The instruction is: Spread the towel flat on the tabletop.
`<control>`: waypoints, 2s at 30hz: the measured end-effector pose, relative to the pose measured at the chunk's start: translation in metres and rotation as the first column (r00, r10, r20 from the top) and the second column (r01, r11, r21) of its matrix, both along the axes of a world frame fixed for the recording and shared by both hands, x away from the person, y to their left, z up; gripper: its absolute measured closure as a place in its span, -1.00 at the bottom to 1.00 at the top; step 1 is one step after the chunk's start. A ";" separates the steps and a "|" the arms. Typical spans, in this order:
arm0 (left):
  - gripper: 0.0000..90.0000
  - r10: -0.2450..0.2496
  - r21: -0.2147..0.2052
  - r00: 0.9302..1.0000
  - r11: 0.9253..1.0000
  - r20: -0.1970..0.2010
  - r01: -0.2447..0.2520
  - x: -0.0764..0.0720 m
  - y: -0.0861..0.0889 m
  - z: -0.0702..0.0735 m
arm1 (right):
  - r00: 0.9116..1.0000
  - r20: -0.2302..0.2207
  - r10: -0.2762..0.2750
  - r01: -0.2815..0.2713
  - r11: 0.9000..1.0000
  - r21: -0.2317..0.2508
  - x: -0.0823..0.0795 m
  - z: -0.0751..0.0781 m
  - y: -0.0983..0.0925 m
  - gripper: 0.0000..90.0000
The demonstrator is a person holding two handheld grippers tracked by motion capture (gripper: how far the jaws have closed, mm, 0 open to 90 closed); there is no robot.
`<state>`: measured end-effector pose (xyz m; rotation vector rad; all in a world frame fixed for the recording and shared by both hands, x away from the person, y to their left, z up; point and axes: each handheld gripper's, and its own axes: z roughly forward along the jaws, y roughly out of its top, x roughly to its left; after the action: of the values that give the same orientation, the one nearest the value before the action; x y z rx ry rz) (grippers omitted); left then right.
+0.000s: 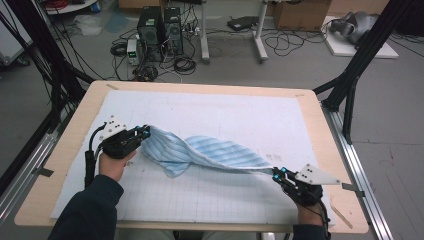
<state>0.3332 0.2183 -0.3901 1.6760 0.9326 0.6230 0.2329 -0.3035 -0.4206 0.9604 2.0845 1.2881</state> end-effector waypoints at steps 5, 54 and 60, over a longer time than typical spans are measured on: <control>0.89 -0.016 -0.001 1.000 1.000 0.001 0.016 0.000 -0.006 0.000 | 0.999 -0.020 -0.030 0.030 0.999 -0.016 -0.004 -0.005 -0.011 0.95; -0.19 0.062 -0.041 0.997 0.997 -0.049 -0.064 0.007 0.006 -0.011 | 0.889 -0.140 0.436 -0.450 0.887 -0.101 0.116 0.030 0.199 -0.06; -0.18 0.063 -0.039 0.997 0.997 -0.046 -0.065 0.002 0.012 -0.010 | 0.887 -0.184 0.423 -0.452 0.877 -0.161 0.139 0.025 0.233 -0.07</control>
<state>0.3352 0.2300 -0.4004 1.6354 1.0283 0.6077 0.3718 -0.0706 -0.3956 0.5160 2.5937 1.2077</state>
